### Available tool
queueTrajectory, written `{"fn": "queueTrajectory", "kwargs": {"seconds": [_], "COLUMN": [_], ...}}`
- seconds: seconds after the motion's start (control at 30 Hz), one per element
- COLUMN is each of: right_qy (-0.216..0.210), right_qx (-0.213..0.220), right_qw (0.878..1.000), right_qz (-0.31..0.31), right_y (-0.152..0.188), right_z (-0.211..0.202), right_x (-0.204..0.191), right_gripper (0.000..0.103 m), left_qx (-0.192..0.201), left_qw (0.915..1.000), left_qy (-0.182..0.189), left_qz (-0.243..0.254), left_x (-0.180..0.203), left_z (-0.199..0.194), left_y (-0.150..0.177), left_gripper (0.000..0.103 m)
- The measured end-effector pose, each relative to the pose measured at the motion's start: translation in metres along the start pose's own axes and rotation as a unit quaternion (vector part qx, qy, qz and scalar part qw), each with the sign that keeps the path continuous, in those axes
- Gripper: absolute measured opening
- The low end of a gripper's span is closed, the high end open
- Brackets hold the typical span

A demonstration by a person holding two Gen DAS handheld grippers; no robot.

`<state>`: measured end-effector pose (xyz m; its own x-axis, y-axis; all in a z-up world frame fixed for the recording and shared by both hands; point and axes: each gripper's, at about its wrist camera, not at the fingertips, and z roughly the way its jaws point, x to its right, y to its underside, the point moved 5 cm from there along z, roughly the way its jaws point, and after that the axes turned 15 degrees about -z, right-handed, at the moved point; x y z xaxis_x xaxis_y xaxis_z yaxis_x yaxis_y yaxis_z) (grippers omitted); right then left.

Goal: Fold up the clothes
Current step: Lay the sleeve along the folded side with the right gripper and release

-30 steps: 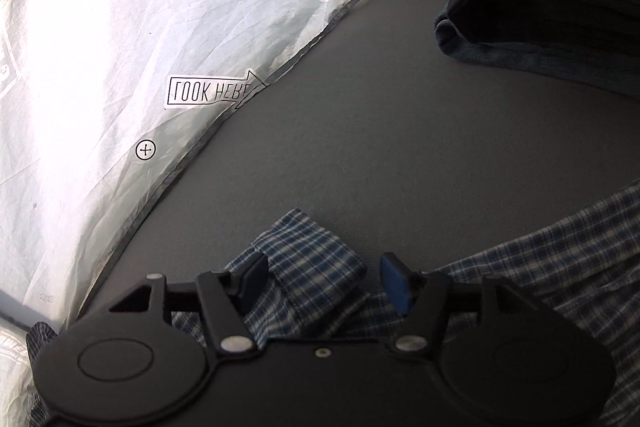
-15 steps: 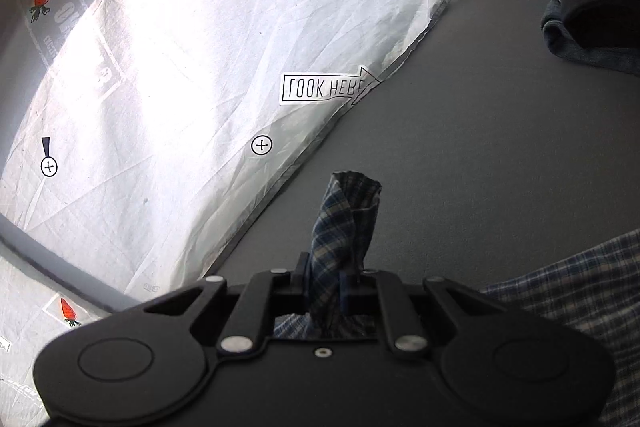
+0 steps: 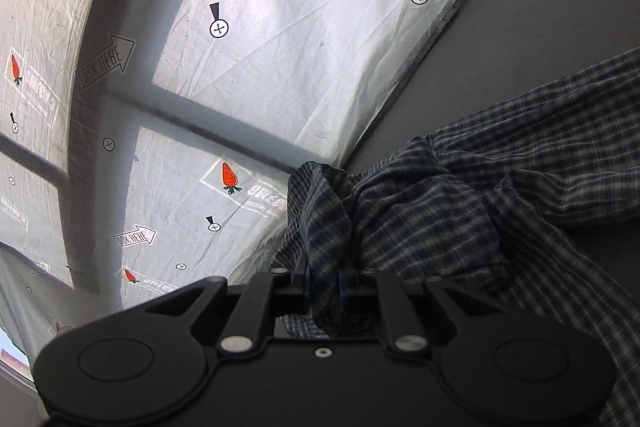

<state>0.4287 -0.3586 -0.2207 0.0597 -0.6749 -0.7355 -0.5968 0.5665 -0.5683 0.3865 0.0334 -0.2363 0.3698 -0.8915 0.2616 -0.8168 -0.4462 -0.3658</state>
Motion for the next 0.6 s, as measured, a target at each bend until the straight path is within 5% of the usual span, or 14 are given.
{"fn": "queueTrajectory", "kwargs": {"seconds": [0.6], "right_qy": [-0.051], "right_qx": [-0.097], "right_qw": [0.994], "right_qz": [-0.011], "right_y": [0.123], "right_z": [-0.047], "right_x": [-0.067], "right_gripper": [0.013], "left_qx": [-0.037], "left_qw": [0.9988], "left_qy": [-0.019], "left_qz": [0.026], "left_x": [-0.066], "left_z": [-0.042], "left_y": [0.073], "left_gripper": [0.087]}}
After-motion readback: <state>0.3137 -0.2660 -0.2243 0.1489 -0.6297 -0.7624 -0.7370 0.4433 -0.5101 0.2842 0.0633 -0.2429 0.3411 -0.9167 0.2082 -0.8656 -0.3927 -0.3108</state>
